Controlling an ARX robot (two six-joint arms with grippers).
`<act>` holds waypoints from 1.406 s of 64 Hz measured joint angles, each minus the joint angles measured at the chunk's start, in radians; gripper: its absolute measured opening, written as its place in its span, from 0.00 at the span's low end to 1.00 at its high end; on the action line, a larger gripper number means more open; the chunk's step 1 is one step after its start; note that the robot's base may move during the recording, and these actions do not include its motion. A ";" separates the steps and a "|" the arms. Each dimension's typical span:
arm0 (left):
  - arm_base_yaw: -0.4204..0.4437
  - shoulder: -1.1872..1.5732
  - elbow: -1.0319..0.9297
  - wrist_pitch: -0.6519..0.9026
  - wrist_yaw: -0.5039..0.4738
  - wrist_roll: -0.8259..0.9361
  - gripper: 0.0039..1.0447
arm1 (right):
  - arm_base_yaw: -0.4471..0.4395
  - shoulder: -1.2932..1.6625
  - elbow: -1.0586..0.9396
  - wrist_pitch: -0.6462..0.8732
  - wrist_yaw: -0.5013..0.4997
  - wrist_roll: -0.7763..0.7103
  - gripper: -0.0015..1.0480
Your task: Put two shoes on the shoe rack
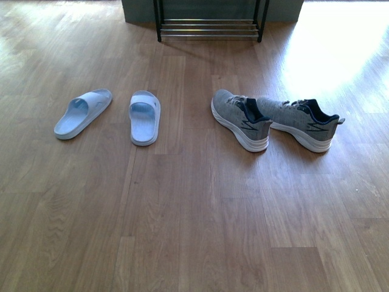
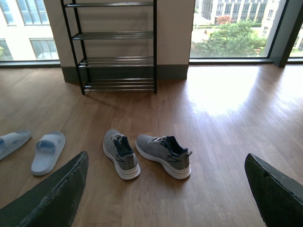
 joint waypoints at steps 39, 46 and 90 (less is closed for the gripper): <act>0.000 0.000 0.000 0.000 0.000 0.000 0.91 | 0.000 0.000 0.000 0.000 0.000 0.000 0.91; 0.000 0.000 0.000 0.000 0.000 0.000 0.91 | 0.000 0.000 0.000 0.000 0.000 0.000 0.91; 0.000 0.000 0.000 0.000 0.000 0.000 0.91 | 0.000 0.000 0.000 0.000 0.000 0.000 0.91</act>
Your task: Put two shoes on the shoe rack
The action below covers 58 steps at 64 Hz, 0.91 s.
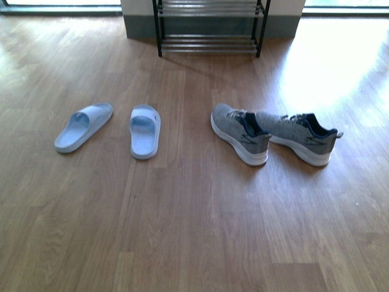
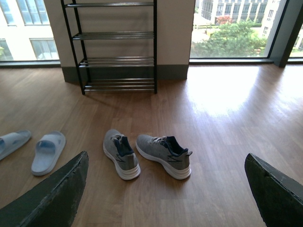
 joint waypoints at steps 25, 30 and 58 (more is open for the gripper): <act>0.000 0.000 0.000 0.000 0.000 0.000 0.91 | 0.000 0.000 0.000 0.000 0.000 0.000 0.91; 0.000 0.000 0.000 0.000 0.000 0.000 0.91 | 0.000 0.000 0.000 0.000 0.000 0.000 0.91; 0.000 0.000 0.000 0.000 0.000 0.000 0.91 | 0.000 0.000 0.000 0.000 0.000 0.000 0.91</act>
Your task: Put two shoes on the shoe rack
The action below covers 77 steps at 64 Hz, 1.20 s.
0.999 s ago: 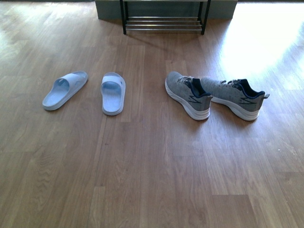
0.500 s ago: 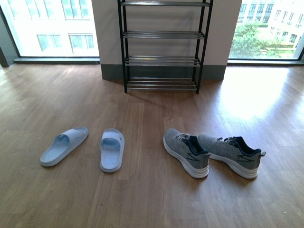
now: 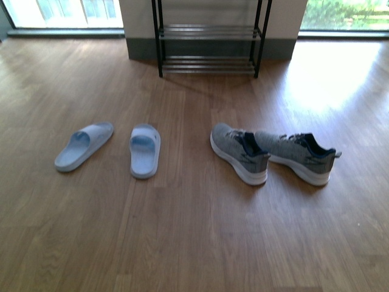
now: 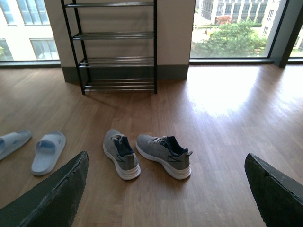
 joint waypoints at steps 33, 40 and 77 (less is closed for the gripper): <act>0.000 0.000 0.000 0.000 0.000 0.000 0.91 | 0.000 0.000 0.000 0.000 0.000 0.000 0.91; 0.000 0.000 0.000 0.000 0.000 0.000 0.91 | 0.000 0.000 0.000 0.000 0.000 0.000 0.91; 0.000 0.000 0.000 0.000 0.000 0.000 0.91 | 0.000 0.001 0.000 0.000 0.000 0.000 0.91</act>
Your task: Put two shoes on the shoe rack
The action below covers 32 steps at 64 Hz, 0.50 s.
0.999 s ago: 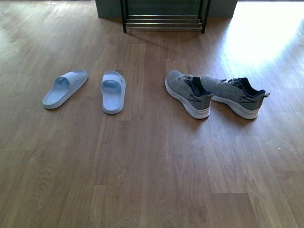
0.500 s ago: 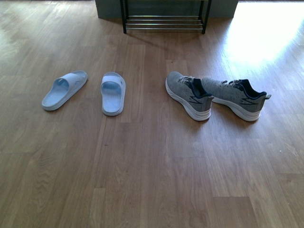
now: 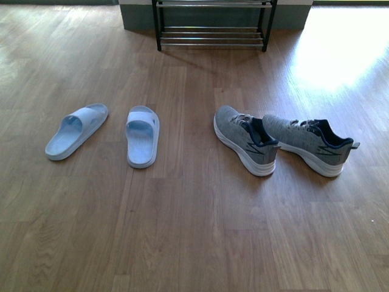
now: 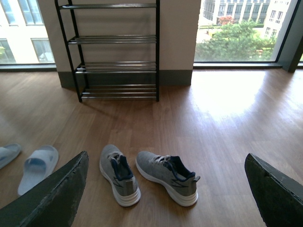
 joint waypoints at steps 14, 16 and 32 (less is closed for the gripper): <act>0.000 0.000 0.000 0.000 0.000 0.000 0.91 | 0.000 0.000 0.000 0.000 0.000 0.000 0.91; 0.000 0.000 0.000 0.000 0.000 0.000 0.91 | 0.000 0.000 0.000 0.000 0.000 0.000 0.91; 0.000 0.000 0.000 0.000 0.000 0.000 0.91 | 0.000 0.000 0.000 0.000 0.000 0.000 0.91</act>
